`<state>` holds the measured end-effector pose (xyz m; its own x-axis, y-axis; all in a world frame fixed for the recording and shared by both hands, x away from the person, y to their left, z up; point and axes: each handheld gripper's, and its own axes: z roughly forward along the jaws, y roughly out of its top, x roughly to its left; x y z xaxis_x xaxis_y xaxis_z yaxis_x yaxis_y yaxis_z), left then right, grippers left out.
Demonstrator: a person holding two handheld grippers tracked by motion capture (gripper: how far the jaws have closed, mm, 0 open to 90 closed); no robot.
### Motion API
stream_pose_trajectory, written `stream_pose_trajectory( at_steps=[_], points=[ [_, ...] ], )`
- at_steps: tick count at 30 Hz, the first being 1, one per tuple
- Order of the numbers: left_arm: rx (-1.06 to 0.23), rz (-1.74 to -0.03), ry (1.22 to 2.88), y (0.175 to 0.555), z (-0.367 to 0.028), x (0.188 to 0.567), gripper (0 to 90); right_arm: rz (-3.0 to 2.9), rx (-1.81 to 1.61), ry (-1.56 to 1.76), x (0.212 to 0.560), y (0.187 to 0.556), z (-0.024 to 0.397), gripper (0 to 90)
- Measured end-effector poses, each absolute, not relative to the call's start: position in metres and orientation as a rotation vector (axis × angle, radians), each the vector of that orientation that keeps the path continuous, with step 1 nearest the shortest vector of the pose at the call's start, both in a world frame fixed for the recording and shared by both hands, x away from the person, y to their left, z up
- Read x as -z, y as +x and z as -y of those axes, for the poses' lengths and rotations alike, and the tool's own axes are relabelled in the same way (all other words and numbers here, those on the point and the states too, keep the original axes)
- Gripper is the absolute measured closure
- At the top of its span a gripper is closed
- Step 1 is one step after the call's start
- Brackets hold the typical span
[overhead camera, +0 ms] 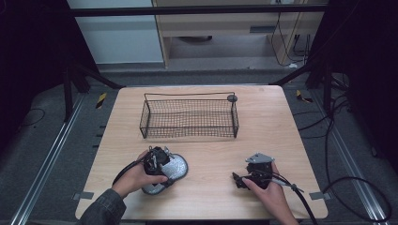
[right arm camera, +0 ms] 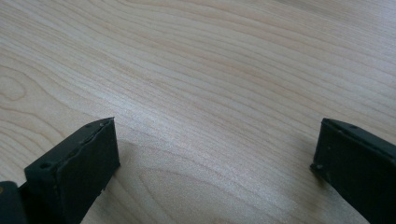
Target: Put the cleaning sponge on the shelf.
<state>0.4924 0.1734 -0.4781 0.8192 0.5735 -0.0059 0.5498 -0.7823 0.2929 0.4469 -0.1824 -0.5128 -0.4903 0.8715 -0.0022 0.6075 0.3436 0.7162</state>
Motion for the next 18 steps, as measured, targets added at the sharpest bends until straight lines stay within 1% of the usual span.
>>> stream_pose_trajectory(
  at_steps=[9, 18],
  points=[
    [-0.099, -0.859, 2.707, 0.4951, -0.1767, 0.4788, 2.8, -2.226, -0.938, 1.296, 0.5131, 0.447, 0.1826, 0.4],
    [-0.131, -0.839, 2.722, 0.4938, -0.1768, 0.4766, 9.6, -2.227, -0.938, 1.292, 0.5131, 0.4471, 0.1828, 0.4]
  ],
)
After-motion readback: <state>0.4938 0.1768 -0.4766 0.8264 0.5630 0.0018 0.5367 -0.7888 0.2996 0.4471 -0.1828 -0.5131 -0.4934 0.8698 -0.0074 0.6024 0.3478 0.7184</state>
